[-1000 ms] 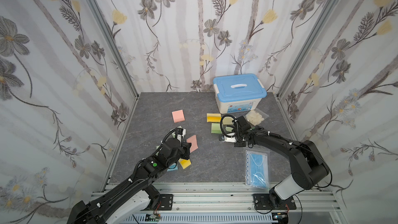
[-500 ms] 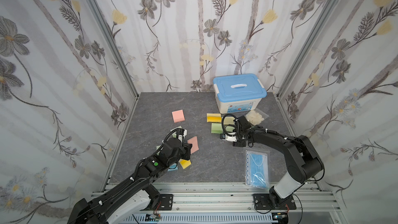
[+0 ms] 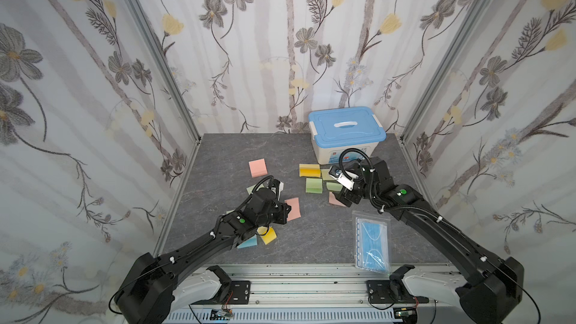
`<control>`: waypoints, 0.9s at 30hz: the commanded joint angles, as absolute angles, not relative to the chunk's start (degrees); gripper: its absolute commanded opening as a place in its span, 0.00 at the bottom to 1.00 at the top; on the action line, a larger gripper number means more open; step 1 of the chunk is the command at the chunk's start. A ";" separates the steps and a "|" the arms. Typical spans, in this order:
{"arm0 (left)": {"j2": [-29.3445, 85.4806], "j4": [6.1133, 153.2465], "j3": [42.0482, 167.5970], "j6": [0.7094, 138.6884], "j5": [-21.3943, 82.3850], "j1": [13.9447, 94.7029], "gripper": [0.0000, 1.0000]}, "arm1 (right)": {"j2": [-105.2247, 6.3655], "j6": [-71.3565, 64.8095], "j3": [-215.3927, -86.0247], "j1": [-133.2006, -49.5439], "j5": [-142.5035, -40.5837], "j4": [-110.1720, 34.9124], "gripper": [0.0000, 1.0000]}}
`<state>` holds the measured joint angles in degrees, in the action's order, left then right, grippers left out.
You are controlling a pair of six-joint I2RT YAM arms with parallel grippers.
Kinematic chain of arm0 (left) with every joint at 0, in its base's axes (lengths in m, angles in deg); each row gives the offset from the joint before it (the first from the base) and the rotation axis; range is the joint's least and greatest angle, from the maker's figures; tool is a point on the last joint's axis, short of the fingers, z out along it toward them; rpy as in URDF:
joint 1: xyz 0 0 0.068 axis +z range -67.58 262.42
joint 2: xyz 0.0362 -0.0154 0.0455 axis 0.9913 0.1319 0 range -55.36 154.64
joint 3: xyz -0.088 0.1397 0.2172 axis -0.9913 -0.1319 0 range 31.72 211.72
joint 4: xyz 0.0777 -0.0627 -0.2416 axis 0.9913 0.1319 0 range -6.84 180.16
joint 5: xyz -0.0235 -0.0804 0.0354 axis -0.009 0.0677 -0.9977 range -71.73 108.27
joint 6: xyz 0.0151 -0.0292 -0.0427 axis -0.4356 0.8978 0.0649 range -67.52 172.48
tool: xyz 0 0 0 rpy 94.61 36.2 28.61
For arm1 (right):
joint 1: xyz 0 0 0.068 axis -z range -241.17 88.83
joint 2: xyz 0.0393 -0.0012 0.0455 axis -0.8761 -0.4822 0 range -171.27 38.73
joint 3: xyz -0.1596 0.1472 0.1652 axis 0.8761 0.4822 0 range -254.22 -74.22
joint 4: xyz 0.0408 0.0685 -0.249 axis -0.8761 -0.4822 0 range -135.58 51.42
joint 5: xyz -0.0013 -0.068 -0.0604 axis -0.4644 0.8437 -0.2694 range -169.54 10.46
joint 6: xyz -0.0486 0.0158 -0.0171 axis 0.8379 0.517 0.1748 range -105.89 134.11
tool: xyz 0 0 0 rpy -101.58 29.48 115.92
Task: Tear off pages from different memo pads
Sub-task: Place the paper at the center of the board, then place the memo pad at the center of the board.
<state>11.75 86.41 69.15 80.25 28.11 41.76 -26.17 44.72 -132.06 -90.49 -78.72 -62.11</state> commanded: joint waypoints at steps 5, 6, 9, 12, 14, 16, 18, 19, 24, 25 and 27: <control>25.27 83.62 77.45 86.10 37.21 41.78 0.00 | -9.61 3.20 -113.44 -87.97 -63.71 -46.55 1.00; 27.21 83.76 78.59 86.67 38.16 41.81 0.00 | -8.70 1.82 -111.71 -87.34 -64.62 -46.33 1.00; 32.78 83.72 82.18 88.03 40.54 41.82 0.00 | -7.71 2.00 -108.63 -87.01 -65.97 -46.10 1.00; 38.77 83.83 86.37 89.12 43.45 41.81 0.00 | -8.64 2.34 -106.81 -87.01 -67.88 -45.20 1.00; 42.28 84.66 89.15 89.38 44.14 41.80 0.00 | -9.52 2.25 -105.98 -87.01 -69.65 -44.28 1.00; 45.65 85.63 92.03 89.15 44.61 41.91 0.00 | -10.27 2.16 -105.22 -86.99 -71.61 -43.26 1.00; 48.57 86.96 94.85 89.00 44.96 42.24 0.00 | -10.73 1.84 -104.82 -87.01 -72.61 -42.71 1.00; 50.17 87.35 96.10 88.89 44.99 42.51 0.00 | -10.90 1.51 -104.73 -86.97 -72.97 -42.63 1.00; 55.23 91.20 101.08 87.60 40.85 43.63 0.00 | -10.33 0.75 -104.28 -87.10 -74.01 -42.54 1.00; 56.34 92.15 102.14 87.38 40.23 43.98 0.00 | -10.10 0.69 -104.04 -87.10 -73.95 -42.54 1.00; 58.11 93.44 103.71 87.21 39.05 44.57 0.00 | -9.55 0.53 -103.81 -87.10 -73.84 -42.54 1.00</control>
